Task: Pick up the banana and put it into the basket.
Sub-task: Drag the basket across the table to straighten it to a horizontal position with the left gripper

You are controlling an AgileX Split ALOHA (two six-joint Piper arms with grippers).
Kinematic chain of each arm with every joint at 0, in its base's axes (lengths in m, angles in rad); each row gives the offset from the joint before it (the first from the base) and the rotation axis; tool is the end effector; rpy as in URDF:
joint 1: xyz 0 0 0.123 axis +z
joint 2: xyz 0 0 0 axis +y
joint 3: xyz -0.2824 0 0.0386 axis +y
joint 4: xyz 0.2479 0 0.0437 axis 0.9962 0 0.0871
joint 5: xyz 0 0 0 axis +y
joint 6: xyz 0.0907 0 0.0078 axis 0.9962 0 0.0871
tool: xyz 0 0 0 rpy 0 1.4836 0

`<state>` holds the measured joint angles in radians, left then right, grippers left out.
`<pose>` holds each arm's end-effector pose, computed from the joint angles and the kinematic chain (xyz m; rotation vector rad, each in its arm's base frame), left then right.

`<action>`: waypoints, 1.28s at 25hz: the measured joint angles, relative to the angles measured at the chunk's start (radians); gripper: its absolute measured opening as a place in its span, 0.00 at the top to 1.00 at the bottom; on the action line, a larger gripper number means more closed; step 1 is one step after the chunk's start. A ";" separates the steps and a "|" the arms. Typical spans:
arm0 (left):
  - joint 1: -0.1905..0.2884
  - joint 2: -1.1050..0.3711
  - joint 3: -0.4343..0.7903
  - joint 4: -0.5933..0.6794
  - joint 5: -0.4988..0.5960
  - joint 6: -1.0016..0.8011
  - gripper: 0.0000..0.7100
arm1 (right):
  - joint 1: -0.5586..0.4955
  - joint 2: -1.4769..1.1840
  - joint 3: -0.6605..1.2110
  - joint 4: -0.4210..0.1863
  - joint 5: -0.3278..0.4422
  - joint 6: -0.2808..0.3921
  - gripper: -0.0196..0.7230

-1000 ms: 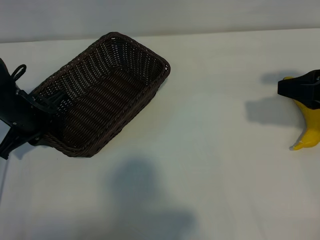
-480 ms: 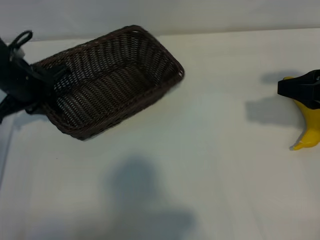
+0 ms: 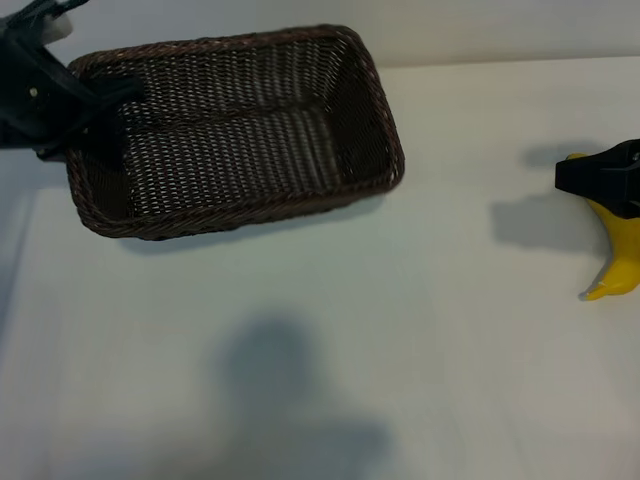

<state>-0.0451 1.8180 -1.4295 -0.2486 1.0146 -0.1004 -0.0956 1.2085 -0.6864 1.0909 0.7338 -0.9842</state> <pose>0.3748 -0.0360 0.2481 -0.2304 2.8748 -0.3559 0.2262 0.0327 0.2610 -0.2109 2.2901 0.6964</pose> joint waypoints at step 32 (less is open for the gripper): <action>-0.134 0.380 -0.226 -0.122 0.055 0.183 0.78 | 0.000 0.000 0.000 0.000 0.000 0.000 0.32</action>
<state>-0.1790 2.1983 -1.6559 -0.3708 1.0696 0.0829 -0.0956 1.2085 -0.6864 1.0909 0.7338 -0.9842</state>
